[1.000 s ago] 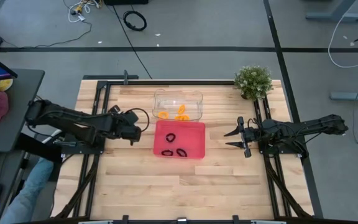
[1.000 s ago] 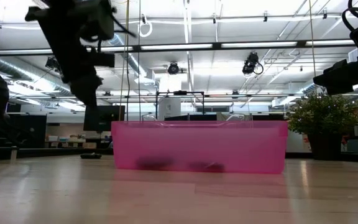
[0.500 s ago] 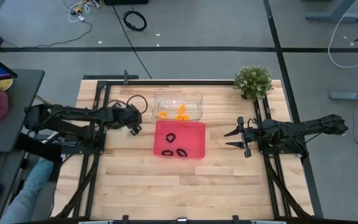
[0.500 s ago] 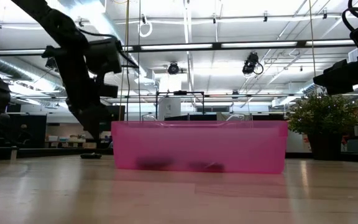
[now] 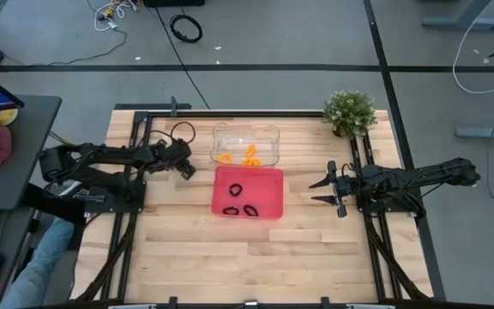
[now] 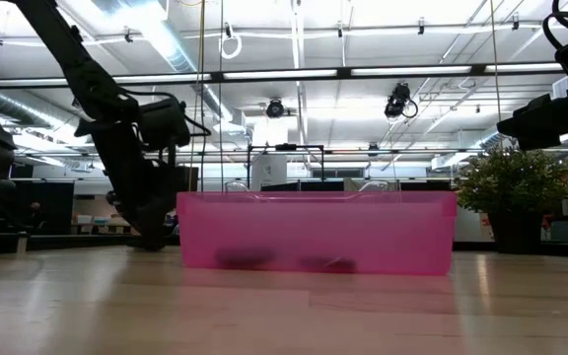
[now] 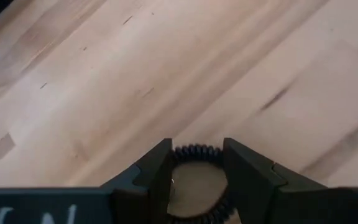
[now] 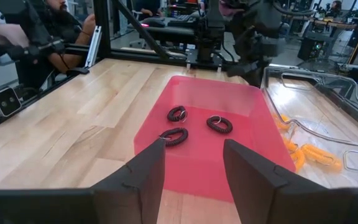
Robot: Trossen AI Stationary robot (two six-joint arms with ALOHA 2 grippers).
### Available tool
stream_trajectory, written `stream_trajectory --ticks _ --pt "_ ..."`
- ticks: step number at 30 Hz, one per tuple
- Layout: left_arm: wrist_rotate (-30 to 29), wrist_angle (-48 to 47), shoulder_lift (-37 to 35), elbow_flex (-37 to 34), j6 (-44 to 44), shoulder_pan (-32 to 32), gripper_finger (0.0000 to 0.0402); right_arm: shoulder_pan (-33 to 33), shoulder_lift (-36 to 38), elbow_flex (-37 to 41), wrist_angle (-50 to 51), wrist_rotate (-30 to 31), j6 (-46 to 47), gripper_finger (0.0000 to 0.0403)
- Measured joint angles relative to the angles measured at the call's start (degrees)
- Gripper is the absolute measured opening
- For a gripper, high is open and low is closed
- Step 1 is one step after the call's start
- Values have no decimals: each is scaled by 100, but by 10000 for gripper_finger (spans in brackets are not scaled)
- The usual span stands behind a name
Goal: Sort spring keychains
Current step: Put the black spring keychain into the red bin
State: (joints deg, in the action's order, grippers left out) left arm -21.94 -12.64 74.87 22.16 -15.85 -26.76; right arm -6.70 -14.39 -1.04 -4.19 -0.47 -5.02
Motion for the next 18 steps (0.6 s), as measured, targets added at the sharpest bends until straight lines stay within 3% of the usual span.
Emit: stream_trajectory --ticks 5,10,18 --pt "211 220 315 4 319 -138 117 0 0 0 -2 -2 0 166" --pt "668 38 364 125 479 -143 14 1 0 0 -2 -1 0 166" --pt "572 -427 398 381 305 309 3 0 0 0 -2 -2 0 166"
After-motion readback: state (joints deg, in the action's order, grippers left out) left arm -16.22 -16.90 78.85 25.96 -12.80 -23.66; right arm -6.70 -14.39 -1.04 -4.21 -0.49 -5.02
